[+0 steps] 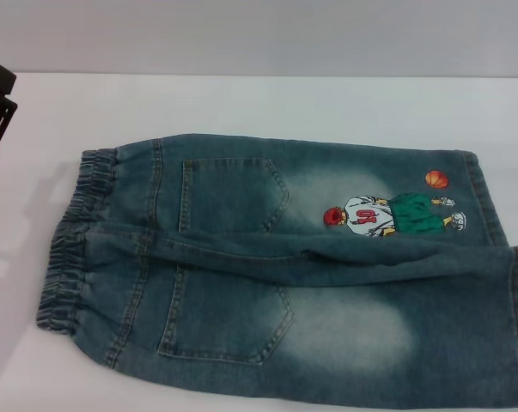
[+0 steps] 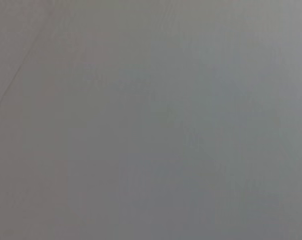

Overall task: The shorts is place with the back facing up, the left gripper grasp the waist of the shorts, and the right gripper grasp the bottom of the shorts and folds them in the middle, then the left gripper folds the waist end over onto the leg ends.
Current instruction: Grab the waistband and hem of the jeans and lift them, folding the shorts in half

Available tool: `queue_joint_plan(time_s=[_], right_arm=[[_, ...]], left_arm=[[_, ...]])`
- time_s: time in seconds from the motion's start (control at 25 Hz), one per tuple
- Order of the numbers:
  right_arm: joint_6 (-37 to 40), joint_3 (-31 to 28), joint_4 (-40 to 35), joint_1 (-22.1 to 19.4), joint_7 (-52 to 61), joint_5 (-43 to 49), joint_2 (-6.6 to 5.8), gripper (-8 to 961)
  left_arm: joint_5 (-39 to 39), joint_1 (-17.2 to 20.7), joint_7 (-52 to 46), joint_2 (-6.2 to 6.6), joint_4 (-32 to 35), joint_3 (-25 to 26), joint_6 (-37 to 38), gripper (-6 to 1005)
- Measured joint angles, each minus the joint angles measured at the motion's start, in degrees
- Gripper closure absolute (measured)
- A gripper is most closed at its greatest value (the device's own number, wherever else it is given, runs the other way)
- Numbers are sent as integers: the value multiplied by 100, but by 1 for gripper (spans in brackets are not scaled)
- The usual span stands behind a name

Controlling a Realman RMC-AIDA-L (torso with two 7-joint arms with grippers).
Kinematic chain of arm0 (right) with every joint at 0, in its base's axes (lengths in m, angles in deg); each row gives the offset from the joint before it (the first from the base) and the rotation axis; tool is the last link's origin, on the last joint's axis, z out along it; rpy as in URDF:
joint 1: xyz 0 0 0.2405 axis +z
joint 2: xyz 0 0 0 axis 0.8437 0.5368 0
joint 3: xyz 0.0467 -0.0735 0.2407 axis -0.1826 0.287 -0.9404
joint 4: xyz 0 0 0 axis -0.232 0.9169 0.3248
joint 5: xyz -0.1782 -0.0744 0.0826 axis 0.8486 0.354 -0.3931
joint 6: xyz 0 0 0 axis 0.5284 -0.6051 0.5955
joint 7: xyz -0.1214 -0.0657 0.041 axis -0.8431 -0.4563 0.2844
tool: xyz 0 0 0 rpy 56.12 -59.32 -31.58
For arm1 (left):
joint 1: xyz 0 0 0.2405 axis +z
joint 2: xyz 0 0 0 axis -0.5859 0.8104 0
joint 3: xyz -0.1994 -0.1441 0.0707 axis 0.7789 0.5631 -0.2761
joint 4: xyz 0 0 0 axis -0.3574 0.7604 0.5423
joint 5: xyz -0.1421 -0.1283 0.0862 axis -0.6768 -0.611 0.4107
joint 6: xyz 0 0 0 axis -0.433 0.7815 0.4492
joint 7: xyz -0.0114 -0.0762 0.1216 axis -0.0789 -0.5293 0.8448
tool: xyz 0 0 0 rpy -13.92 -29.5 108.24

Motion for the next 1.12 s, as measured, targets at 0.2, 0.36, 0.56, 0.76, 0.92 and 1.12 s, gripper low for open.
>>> queue_joint_plan(time_s=[0.2, 0.36, 0.56, 0.76, 0.92, 1.12], right_arm=[[0, 0, -2, 0, 0, 0, 0, 394], [0, 0, -8, 10, 0, 0, 0, 394], [0, 0, -9, 40, 0, 0, 0, 394], [0, 0, -9, 61, 0, 0, 1, 394], [0, 0, -7, 63, 0, 0, 0, 394], [-33, 0, 5, 62, 0, 0, 1, 394]], left_arm=[[3, 0, 0, 0, 0, 0, 1, 168], [10, -8, 0, 0, 0, 0, 1, 168], [13, -16, 0, 0, 0, 0, 1, 168], [-3, -17, 0, 0, -3, 7, 1, 168], [-18, -2, -25, 0, -3, 39, 4, 168], [24, -97, -524, 95, 10, -93, -63, 168]])
